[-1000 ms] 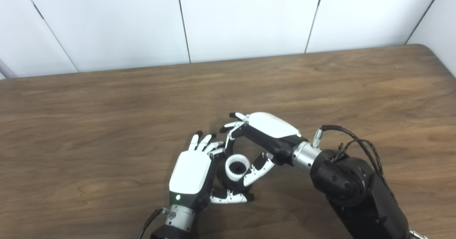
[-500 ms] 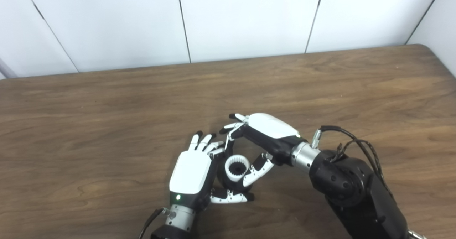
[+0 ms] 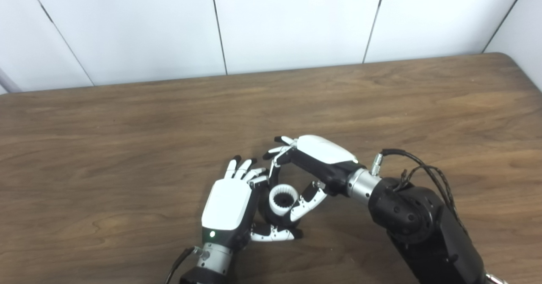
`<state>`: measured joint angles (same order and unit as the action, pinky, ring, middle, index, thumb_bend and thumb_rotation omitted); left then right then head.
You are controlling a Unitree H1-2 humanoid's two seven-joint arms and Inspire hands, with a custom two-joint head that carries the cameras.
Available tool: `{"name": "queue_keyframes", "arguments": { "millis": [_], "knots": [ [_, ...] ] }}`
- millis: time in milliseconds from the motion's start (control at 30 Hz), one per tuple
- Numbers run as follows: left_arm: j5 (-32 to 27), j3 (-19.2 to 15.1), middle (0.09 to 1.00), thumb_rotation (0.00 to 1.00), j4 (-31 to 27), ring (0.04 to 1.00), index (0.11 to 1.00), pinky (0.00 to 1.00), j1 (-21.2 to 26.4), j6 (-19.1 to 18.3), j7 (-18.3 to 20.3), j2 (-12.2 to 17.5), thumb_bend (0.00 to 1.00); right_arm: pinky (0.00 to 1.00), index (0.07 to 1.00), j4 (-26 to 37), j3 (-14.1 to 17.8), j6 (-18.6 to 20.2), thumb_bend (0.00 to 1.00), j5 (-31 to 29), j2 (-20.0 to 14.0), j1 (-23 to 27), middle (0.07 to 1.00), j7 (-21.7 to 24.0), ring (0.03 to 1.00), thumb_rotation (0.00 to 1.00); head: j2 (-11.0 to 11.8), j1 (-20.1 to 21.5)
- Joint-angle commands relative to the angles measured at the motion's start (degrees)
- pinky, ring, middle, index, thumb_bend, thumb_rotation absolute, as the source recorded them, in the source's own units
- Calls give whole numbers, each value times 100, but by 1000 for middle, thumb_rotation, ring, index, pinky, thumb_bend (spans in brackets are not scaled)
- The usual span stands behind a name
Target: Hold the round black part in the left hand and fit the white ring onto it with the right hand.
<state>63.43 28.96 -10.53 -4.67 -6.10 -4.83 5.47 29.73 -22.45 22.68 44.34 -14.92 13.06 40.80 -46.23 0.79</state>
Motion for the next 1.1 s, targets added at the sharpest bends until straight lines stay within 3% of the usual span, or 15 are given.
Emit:
{"name": "queue_keyframes", "arguments": {
  "millis": [0,300,333,367,400,433,500,867,1067],
  "knots": [
    [59,86,785,56,-25,918,486,1000,-22,-1,157,-16,524,1000,484,78,91,-98,521,-7,24,98,856,-220,1000,130,-3,8],
    [74,92,782,55,-8,915,486,1000,-13,13,129,-20,524,1000,490,59,34,-118,525,30,-7,117,863,-187,1000,144,-13,24],
    [69,93,782,54,-1,916,486,1000,-11,21,120,-18,524,1000,512,54,25,-118,607,53,-15,127,864,-178,1000,157,-13,24],
    [66,93,783,54,4,916,486,1000,-9,26,113,-19,524,1000,555,50,15,-117,769,81,-22,134,864,-172,1000,181,-16,21],
    [66,95,783,54,10,916,486,1000,-7,34,101,-17,524,1000,581,45,6,-124,864,100,-26,136,865,-175,1000,200,-16,21],
    [68,96,782,54,14,916,486,1000,-5,38,93,-17,524,1000,599,42,1,-129,936,110,-29,136,866,-178,1000,215,-16,21],
    [76,100,781,55,22,914,486,1000,-2,44,79,-14,524,1000,610,36,-1,-139,978,120,-27,121,867,-190,1000,222,-16,21],
    [71,95,784,55,24,915,486,1000,14,30,113,-11,524,1000,619,75,26,-91,1000,178,-26,116,876,-164,1000,235,-48,50],
    [55,86,788,55,8,920,486,1000,18,5,159,-23,524,1000,623,115,108,-51,1000,179,-43,140,876,-155,1000,299,-48,50]
  ]
}}
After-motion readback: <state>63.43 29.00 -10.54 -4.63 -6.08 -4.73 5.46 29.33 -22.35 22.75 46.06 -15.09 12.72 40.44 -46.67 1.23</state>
